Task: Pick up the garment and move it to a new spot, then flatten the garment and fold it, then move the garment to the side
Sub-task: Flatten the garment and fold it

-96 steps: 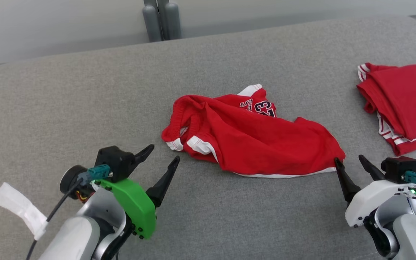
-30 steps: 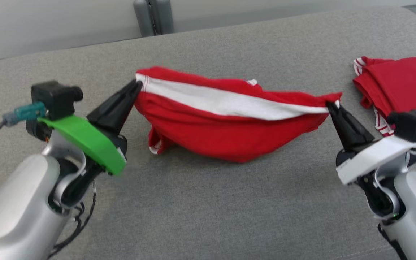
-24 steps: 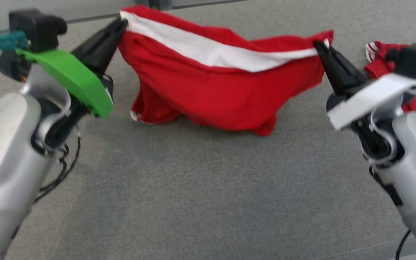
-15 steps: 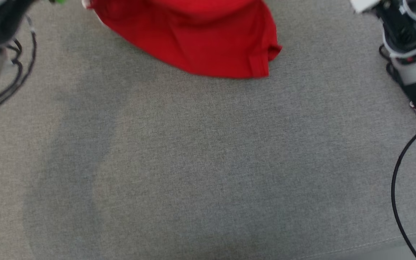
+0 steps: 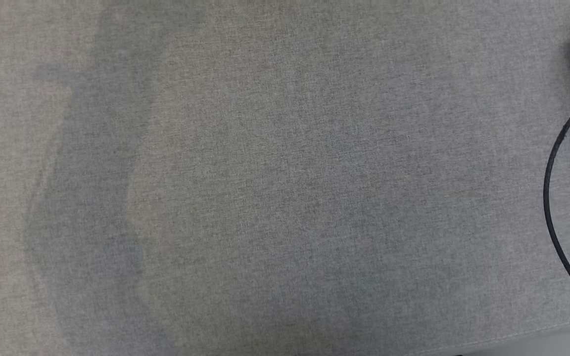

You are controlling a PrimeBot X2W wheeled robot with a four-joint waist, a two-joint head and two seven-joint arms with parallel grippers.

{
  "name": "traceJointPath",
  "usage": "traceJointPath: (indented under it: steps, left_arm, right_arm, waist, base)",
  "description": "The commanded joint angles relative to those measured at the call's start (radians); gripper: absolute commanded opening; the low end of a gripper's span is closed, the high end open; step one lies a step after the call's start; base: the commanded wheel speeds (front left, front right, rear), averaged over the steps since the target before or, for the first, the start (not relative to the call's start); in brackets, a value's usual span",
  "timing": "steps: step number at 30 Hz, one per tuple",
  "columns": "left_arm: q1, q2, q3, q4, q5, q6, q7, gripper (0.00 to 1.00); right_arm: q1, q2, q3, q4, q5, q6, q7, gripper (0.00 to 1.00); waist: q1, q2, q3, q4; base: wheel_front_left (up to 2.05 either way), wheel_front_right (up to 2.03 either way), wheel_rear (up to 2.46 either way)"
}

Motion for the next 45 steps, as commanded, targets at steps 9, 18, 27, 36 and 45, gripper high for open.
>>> traceJointPath:
  steps: [9, 18, 27, 36, 45]
  left_arm:
    - [0.321, 0.107, -0.217, -0.085, -0.101, -0.001, -0.046, 0.00]
    - [0.678, 0.260, -0.370, -0.257, -0.217, -0.001, 0.010, 0.00]
    - [0.929, 0.409, -0.462, -0.573, -0.348, 0.087, 0.157, 0.00]
    - [1.066, 0.535, -0.515, -0.881, -0.430, 0.207, 0.234, 0.00]
    - [0.989, 0.530, -0.488, -0.895, -0.552, 0.185, 0.373, 0.00]
  right_arm:
    - [0.270, -0.084, 0.214, -0.034, 0.086, 0.000, 0.000, 0.00]
    - [0.638, -0.246, 0.353, -0.150, 0.221, 0.000, 0.068, 0.00]
    - [0.909, -0.442, 0.402, -0.337, 0.331, 0.000, 0.177, 0.00]
    - [1.131, -0.653, 0.379, -0.527, 0.397, 0.000, 0.199, 0.00]
    - [1.125, -0.703, 0.312, -0.611, 0.450, 0.000, 0.275, 0.00]
  waist:
    - [-0.0001, 0.0000, -0.127, -0.001]
    - [-0.0001, 0.0000, -0.362, -0.023]
    - [-0.0001, 0.0000, -0.482, -0.017]
    - [-0.0001, 0.0000, -0.485, 0.006]
    - [-0.0001, 0.0000, -0.460, 0.039]
  base:
    - [0.00, 0.00, 0.00]
    - [0.00, 0.00, 0.00]
    - [0.00, 0.00, 0.00]
    - [0.00, 0.00, 0.00]
    - [0.00, 0.00, 0.00]
